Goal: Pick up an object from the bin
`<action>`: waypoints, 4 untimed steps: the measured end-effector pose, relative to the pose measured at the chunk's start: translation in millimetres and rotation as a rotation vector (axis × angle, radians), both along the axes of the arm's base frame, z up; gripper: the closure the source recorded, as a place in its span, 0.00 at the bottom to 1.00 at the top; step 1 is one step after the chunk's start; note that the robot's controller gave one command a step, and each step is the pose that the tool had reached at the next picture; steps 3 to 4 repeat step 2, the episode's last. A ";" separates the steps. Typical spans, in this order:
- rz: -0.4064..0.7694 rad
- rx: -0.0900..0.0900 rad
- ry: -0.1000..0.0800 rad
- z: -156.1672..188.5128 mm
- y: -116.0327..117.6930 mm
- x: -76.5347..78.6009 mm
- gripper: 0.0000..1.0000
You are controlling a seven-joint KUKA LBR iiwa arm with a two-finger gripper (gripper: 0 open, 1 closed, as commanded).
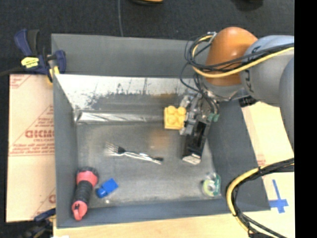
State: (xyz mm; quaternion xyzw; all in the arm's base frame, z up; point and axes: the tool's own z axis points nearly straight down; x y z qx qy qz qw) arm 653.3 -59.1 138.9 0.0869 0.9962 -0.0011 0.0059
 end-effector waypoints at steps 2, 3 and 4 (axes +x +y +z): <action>0.001 0.000 -0.008 91.4 -0.5 1.8 1.00; 0.001 0.000 -0.008 91.4 -0.5 1.8 1.00; 0.001 0.000 -0.008 91.4 -0.5 1.8 1.00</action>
Offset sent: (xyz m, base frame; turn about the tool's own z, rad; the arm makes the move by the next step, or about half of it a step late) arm 0.0005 -0.0003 0.0318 -0.0002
